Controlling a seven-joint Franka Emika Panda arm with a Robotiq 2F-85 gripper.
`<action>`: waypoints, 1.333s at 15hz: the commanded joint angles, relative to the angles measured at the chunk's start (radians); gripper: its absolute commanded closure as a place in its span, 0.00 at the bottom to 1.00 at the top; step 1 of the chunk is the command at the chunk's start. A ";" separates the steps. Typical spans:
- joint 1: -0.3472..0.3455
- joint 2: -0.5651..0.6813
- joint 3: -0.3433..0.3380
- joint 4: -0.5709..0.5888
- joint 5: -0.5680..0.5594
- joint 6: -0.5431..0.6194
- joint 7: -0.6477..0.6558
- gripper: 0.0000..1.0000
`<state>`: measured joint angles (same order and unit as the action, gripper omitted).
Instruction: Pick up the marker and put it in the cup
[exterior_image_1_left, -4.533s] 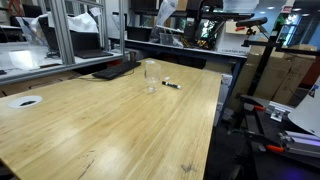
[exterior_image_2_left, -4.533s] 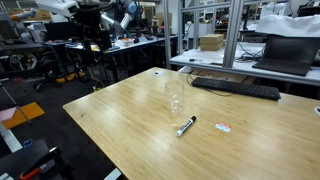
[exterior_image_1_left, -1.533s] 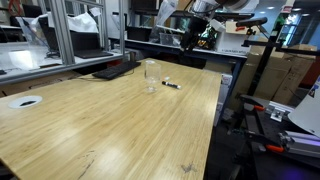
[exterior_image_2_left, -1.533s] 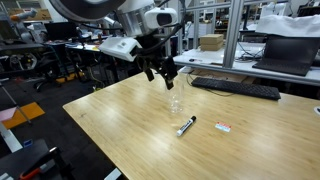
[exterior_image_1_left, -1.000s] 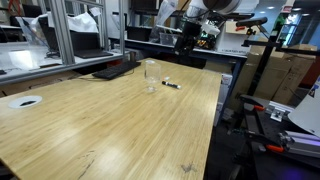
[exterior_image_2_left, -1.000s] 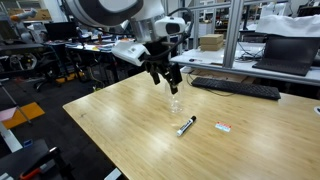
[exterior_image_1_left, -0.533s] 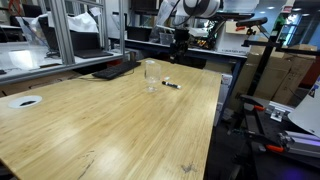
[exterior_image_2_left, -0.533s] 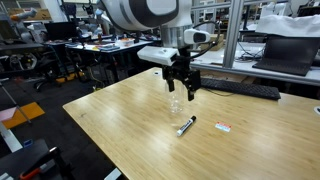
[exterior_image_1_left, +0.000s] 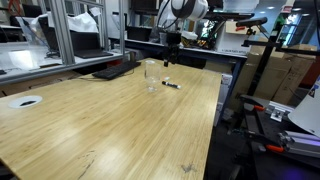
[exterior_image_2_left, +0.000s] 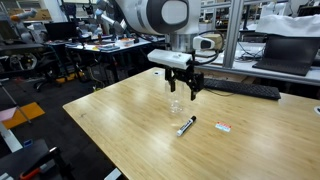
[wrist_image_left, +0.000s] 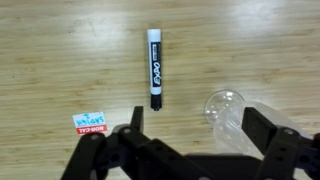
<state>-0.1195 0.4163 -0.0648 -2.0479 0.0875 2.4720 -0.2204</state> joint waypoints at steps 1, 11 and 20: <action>-0.042 0.049 0.018 0.059 0.006 -0.041 -0.037 0.00; -0.047 0.084 0.024 0.073 -0.006 -0.044 -0.041 0.00; -0.078 0.229 0.021 0.243 -0.020 -0.201 -0.055 0.00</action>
<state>-0.1739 0.5937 -0.0573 -1.8934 0.0832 2.3676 -0.2550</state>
